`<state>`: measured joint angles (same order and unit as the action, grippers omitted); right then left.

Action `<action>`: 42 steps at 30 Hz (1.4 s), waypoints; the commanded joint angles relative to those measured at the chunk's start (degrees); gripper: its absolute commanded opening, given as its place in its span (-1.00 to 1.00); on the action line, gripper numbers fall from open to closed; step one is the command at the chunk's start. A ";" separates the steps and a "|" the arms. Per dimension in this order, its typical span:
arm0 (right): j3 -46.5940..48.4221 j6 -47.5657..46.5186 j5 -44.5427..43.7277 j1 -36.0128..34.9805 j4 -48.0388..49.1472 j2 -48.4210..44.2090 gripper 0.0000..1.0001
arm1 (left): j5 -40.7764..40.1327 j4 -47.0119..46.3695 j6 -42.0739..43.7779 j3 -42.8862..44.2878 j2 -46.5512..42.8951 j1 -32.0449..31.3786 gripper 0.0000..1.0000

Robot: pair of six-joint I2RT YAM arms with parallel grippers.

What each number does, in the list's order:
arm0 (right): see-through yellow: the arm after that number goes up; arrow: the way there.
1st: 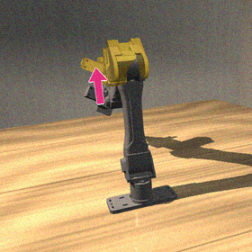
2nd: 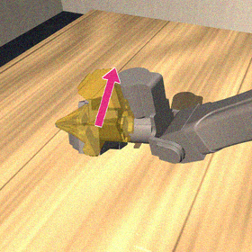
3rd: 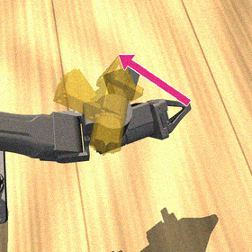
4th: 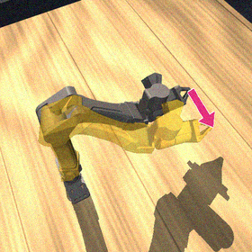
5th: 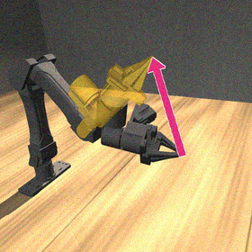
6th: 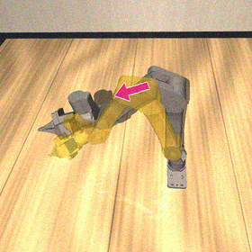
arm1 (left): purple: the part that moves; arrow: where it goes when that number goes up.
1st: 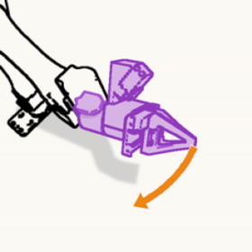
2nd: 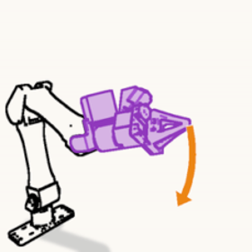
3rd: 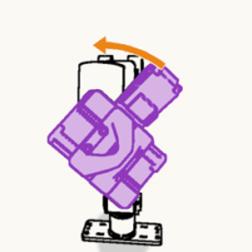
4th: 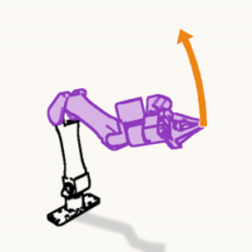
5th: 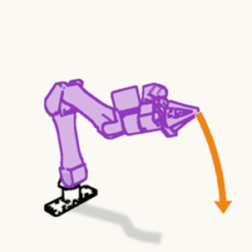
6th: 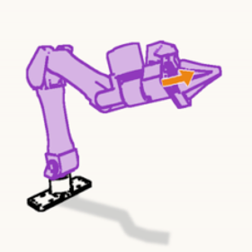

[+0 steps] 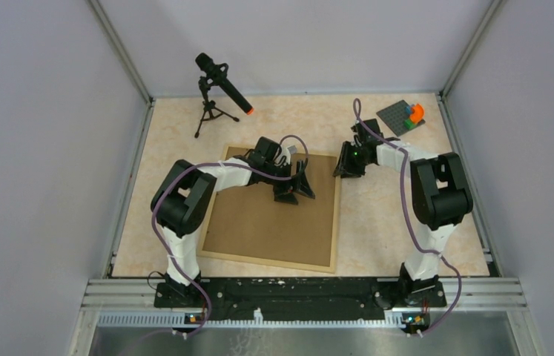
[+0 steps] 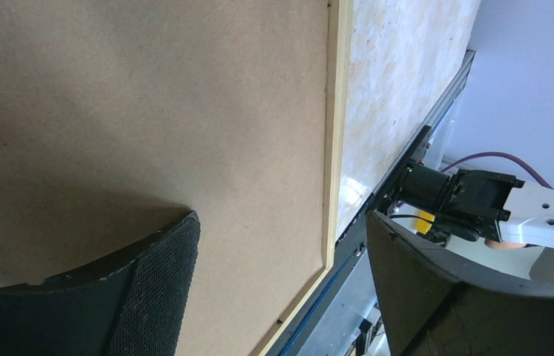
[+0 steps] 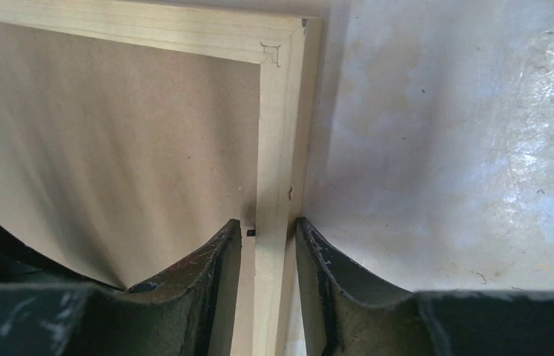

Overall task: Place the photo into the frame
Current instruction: Install the photo frame at the center of the board.

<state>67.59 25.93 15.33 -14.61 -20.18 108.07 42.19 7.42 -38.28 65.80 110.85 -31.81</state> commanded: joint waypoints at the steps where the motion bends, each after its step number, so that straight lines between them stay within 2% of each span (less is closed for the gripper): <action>1: -3.75 -1.68 0.87 -0.98 -0.35 4.42 -0.34 | -1.67 0.03 0.84 -1.55 -0.87 0.02 0.74; 11: -2.97 -1.58 -9.12 -3.70 -5.37 6.01 -0.37 | -1.19 -0.49 0.50 -1.55 0.13 0.05 0.74; 18: -5.22 -0.84 3.68 -0.92 -0.29 6.31 -0.37 | -0.60 -0.75 0.34 -1.74 -0.01 0.01 0.74; 29: -1.66 -1.83 -12.14 -5.21 -7.81 7.55 -0.39 | 0.06 -1.42 -0.21 -2.08 -0.19 0.03 0.75; 37: 1.90 3.94 -20.37 -14.76 -10.03 16.48 -0.39 | -0.40 -1.20 -0.03 -2.09 -0.57 0.04 0.75; 42: 7.19 3.93 -27.73 -17.85 -16.22 20.10 -0.36 | -0.78 -0.36 0.51 -1.91 -0.86 0.01 0.75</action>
<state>79.37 29.67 -5.45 -28.16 -23.62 116.22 43.07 6.11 -39.07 65.01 110.85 -31.68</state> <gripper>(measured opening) 0.312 0.870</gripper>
